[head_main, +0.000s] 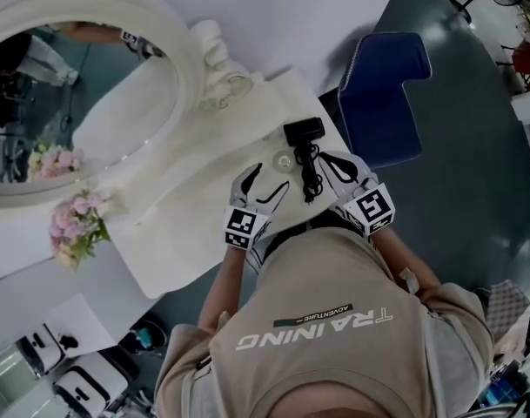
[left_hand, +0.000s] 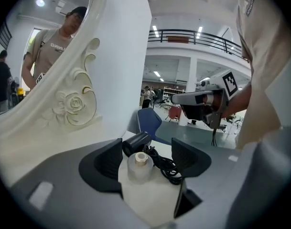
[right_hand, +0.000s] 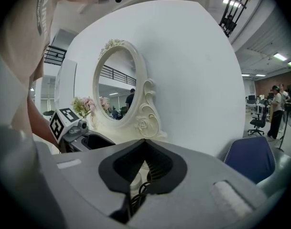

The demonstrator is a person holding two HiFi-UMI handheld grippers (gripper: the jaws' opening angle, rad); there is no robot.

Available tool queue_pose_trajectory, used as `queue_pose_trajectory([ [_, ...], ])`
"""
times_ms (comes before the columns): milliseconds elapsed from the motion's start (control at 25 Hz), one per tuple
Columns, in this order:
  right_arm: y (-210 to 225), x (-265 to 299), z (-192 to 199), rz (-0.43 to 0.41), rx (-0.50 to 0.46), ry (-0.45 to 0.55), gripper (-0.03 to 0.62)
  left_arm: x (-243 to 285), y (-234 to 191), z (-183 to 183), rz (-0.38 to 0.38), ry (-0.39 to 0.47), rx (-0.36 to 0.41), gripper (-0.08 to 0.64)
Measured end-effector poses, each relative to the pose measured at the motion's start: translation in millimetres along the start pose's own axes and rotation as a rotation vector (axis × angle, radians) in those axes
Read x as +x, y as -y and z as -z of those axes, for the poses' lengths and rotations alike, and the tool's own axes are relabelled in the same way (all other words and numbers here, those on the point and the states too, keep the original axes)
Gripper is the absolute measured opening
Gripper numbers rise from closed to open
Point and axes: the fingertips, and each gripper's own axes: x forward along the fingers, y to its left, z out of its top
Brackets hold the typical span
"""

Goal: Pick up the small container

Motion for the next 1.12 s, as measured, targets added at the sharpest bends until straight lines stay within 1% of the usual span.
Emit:
queue_pose_trajectory([
  [120, 6.8, -2.7, 3.0, 0.018, 0.012, -0.005, 0.003, 7.1, -0.9, 8.6, 0.013, -0.031, 0.006, 0.352],
  [160, 8.5, -3.2, 3.9, 0.022, 0.016, -0.007, 0.003, 10.1, -1.1, 14.6, 0.017, -0.053, 0.014, 0.36],
  [360, 17.0, -5.3, 10.8, 0.039, 0.032, -0.011, 0.003, 30.8, -2.8, 50.6, 0.058, -0.167, 0.056, 0.359],
  [520, 24.3, -11.2, 15.8, 0.063, 0.041, -0.02, 0.003, 45.4, -13.7, 72.9, 0.054, -0.224, 0.084, 0.359],
  [600, 29.1, -15.0, 19.8, 0.08, 0.05, -0.027, 0.003, 52.8, -17.7, 80.0, 0.059, -0.24, 0.1, 0.359],
  [720, 36.0, -18.9, 24.4, 0.104, 0.064, -0.034, 0.003, 65.3, -17.6, 86.3, 0.092, -0.254, 0.122, 0.359],
  [920, 42.2, -18.6, 26.1, 0.131, 0.078, -0.043, 0.003, 88.6, -12.3, 94.8, 0.155, -0.26, 0.122, 0.368],
  [1120, 44.3, -19.1, 26.0, 0.142, 0.084, -0.047, 0.003, 107.6, -7.3, 98.5, 0.185, -0.259, 0.136, 0.373],
])
